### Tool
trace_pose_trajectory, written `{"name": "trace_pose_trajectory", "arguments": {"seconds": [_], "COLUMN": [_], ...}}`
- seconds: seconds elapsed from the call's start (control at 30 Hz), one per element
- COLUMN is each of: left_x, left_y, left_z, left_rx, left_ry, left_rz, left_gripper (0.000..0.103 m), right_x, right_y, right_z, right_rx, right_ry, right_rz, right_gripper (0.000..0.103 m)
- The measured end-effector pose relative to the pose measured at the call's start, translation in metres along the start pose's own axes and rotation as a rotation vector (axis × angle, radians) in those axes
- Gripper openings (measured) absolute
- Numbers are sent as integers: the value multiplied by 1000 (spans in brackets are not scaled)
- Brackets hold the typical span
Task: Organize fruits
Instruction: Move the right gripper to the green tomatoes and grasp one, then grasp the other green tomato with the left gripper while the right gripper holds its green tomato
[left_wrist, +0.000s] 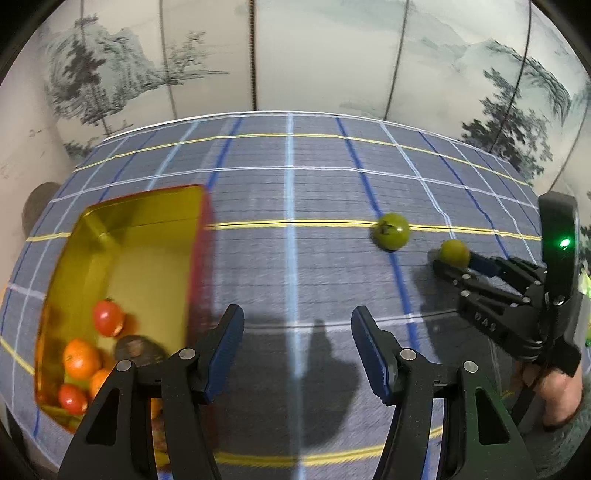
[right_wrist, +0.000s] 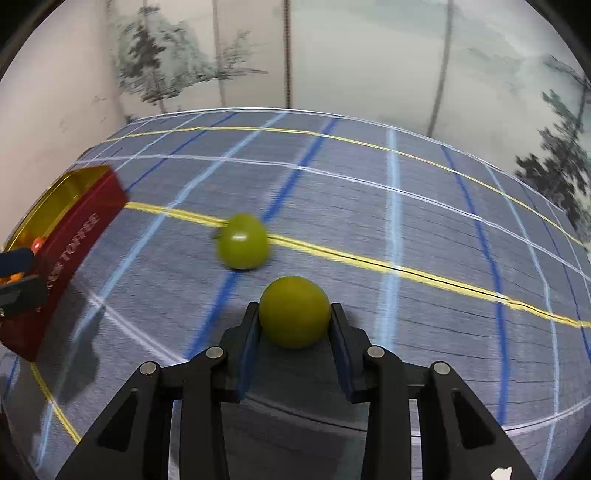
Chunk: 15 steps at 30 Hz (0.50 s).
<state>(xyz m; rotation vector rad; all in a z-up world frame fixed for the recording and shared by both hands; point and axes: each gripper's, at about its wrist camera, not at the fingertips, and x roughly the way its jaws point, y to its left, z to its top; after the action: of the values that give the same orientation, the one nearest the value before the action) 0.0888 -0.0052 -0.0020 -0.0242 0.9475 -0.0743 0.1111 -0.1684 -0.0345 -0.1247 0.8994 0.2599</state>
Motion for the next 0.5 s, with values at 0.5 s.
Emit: {"name": "trace_pose_trajectory", "arguments": {"seconds": [0.5], "left_x": [62], "left_y": [-66], "left_z": [42], "left_rx": [70], "left_ry": [2], "left_rz": [-79], "left_gripper": [61], "right_x": [-7], "right_y": [-93], "right_z": [-10], "right_rx": [94], "right_ry": [-6], "right_rz": [-152], "right_gripper": [33]}}
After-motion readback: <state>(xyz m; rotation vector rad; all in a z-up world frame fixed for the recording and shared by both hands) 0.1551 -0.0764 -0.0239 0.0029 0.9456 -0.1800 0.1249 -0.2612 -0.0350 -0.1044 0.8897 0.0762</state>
